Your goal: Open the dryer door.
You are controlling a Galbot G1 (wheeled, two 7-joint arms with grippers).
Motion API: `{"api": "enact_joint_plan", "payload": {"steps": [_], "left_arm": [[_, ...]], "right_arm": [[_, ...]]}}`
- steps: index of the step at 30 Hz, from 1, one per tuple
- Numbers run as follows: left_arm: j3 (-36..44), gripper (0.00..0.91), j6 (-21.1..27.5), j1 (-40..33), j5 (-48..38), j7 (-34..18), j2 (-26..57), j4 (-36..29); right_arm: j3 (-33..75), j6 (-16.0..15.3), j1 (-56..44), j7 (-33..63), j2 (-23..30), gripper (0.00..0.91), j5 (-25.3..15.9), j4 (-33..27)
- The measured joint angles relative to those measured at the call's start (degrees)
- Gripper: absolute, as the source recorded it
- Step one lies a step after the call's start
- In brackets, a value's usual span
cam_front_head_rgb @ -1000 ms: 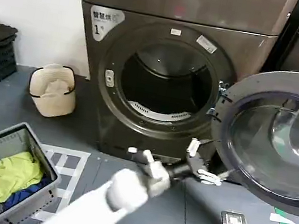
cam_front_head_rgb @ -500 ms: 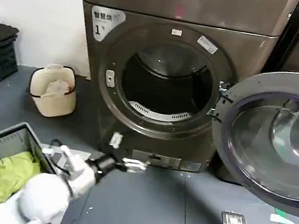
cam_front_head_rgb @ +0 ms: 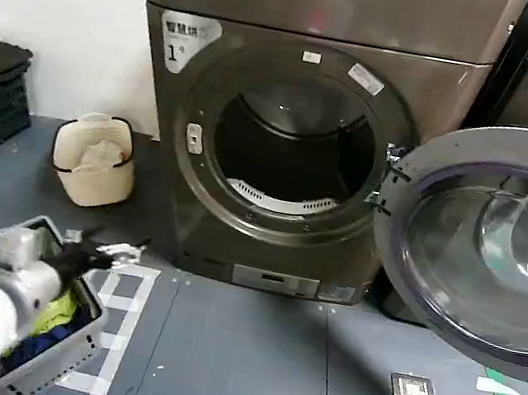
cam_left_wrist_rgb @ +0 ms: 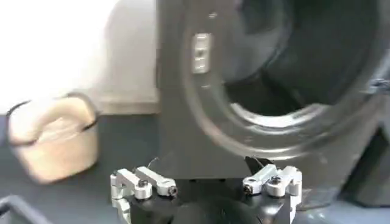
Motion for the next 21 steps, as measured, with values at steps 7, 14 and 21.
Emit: {"api": "enact_joint_plan", "payload": {"steps": [7, 14, 21], "left_arm": [[-3.9, 0.907, 1.6, -0.7, -12.9, -9.2, 2.1, 1.9], [-6.5, 0.907, 1.6, -1.6, -25.6, -17.9, 3.7, 4.3], [-6.0, 0.907, 1.6, -1.0, -34.0, -22.7, 6.4, 7.4]], "right_arm": [[0.7, 0.1, -0.4, -2.0, 0.2, 0.907, 1.1, -4.0], [1.2, 2.7, -0.8, -4.3, 0.3, 0.907, 1.3, -5.8], [0.8, 2.7, -0.2, -4.4, 0.5, 0.907, 1.8, -5.4]]}}
